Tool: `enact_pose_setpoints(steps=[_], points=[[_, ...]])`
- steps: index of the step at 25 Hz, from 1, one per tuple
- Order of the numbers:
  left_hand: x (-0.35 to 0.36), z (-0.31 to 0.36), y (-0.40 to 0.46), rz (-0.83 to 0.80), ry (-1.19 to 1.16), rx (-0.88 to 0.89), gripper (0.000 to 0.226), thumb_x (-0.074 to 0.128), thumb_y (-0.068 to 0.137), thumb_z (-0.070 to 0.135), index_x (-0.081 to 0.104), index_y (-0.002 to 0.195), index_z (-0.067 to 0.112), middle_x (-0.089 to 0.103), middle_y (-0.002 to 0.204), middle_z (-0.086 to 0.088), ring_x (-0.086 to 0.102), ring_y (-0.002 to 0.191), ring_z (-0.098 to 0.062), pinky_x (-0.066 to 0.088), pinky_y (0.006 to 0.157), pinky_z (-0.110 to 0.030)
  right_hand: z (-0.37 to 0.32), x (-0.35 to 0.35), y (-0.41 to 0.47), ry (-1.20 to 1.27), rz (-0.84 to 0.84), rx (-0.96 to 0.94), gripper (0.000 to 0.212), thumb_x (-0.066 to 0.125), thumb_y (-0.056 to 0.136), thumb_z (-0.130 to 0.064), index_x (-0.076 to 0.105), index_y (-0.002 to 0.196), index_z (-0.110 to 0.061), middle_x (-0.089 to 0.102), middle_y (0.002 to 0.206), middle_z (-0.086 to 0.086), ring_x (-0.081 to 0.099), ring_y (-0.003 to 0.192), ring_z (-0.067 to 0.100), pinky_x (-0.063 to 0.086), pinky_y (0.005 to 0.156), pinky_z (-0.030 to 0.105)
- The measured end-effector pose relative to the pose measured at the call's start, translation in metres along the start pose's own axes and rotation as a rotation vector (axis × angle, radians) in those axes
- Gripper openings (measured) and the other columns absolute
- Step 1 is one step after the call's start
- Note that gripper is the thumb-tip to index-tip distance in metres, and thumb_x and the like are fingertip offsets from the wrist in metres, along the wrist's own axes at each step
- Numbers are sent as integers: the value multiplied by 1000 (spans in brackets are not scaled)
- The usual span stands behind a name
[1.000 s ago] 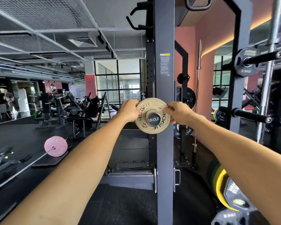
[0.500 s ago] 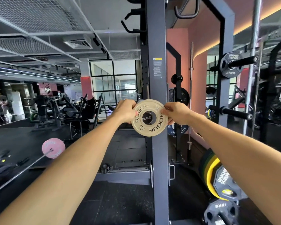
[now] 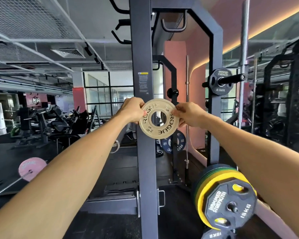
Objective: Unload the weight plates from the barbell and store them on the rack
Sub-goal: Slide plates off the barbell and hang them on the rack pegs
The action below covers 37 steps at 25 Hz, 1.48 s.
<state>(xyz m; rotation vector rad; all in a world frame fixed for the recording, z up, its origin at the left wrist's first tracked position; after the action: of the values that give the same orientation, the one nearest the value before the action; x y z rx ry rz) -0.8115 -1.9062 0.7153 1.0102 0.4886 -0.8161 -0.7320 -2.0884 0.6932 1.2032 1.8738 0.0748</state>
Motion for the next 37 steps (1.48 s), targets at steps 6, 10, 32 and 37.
enact_pose_setpoints(steps=[6,10,32,37], points=[[68,76,44,26,-12,64,11,68,87,9,68,98,10,71,93,-11,70,74,-22,59,56,-29,75,-79,16,-78,44,-10,13,53,97,-27,58,97,-15,69,85,0,70,69,13,58,60,24],[114,110,80,7,-37,87,15,69,86,8,68,101,8,70,95,-11,70,72,-21,58,53,-25,126,-117,36,-36,43,18,14,54,97,-22,59,95,-9,69,85,6,71,69,20,59,58,27],[351,243,253,-43,-102,126,7,66,88,5,68,93,10,71,89,-9,73,68,-21,62,59,-36,388,-273,138,-45,55,23,24,54,96,-24,61,102,-1,72,81,11,72,69,25,60,71,45],[382,297,262,-3,-88,82,7,65,87,4,66,89,10,70,92,-12,73,73,-25,62,62,-40,429,-327,148,-47,3,-33,21,55,96,-24,61,101,-4,71,77,7,72,66,21,61,65,36]])
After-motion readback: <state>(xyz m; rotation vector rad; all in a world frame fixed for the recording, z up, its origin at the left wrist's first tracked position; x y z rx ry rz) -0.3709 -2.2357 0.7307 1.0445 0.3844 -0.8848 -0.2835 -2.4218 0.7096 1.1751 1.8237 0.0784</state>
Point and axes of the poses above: each hand's wrist, its own y-axis towards the middle knuckle, its own x-axis out of the palm, z = x × y, the point moved 6 cm from there along y, towards the middle knuckle
